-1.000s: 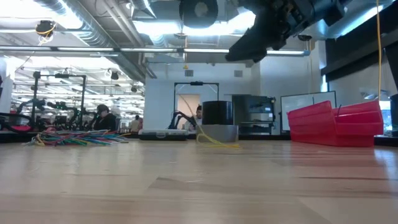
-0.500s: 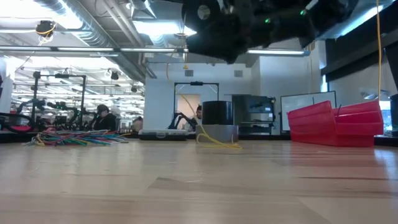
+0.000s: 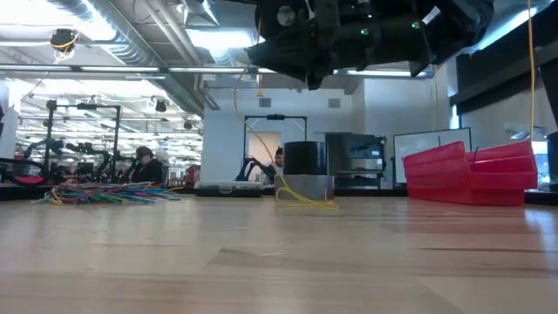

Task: Coil cords
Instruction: Uncoil the yellow wire from the black spool

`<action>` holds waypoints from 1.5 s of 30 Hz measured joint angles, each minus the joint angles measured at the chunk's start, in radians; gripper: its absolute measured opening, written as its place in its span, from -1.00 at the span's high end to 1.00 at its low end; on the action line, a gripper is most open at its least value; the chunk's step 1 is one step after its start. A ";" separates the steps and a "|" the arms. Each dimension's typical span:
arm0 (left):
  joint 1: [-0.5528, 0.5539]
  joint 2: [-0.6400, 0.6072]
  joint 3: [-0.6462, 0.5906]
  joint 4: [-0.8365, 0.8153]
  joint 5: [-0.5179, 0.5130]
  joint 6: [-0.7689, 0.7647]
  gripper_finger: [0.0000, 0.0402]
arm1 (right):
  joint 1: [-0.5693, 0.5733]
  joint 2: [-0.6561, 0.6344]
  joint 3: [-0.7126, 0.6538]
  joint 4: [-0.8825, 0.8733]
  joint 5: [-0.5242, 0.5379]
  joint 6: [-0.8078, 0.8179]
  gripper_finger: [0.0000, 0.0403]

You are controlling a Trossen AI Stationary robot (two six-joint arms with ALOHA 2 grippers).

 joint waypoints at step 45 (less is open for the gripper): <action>-0.016 -0.016 0.000 -0.033 -0.135 0.040 1.00 | 0.079 -0.237 0.090 -0.875 -0.045 -0.041 0.18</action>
